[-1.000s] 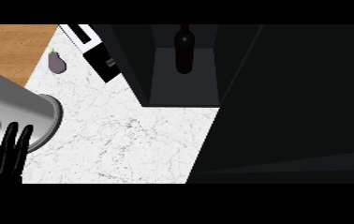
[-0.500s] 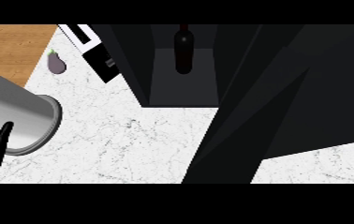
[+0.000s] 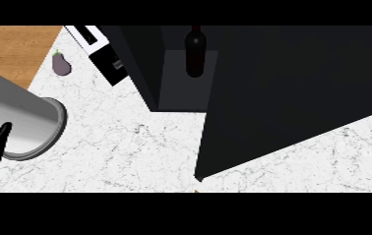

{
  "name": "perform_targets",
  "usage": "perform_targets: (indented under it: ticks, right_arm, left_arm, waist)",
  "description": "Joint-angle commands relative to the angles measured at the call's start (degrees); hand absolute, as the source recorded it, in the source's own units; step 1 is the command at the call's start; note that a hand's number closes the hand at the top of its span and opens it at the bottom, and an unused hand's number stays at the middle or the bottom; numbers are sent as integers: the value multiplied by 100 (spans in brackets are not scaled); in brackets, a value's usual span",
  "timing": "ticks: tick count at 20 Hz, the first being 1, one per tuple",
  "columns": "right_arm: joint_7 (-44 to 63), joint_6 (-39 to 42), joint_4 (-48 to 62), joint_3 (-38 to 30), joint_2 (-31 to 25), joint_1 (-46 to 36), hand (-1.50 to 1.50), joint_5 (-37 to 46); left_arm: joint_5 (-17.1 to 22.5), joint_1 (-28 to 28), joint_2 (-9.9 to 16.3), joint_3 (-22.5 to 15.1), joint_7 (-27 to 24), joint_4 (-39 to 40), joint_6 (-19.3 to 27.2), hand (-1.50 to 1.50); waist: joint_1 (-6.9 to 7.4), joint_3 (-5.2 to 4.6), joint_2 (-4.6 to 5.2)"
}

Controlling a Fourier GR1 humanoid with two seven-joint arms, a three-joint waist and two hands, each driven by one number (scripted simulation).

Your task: Pick up the wine, place it into the cabinet and close the cabinet

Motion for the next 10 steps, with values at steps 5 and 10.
perform_targets:
  ticks: [5,10]
  right_arm:
    - [366,-764,830,210,767,-1726,150,-197]
    - [327,-1065,1256,-432,765,-2579,150,-985]
  left_arm:
    - [127,-344,-142,-67,404,-199,85,-150]
    - [120,-469,-149,-9,447,75,-65,-150]
  waist:
    - [67,1,33]
    - [173,-6,69]
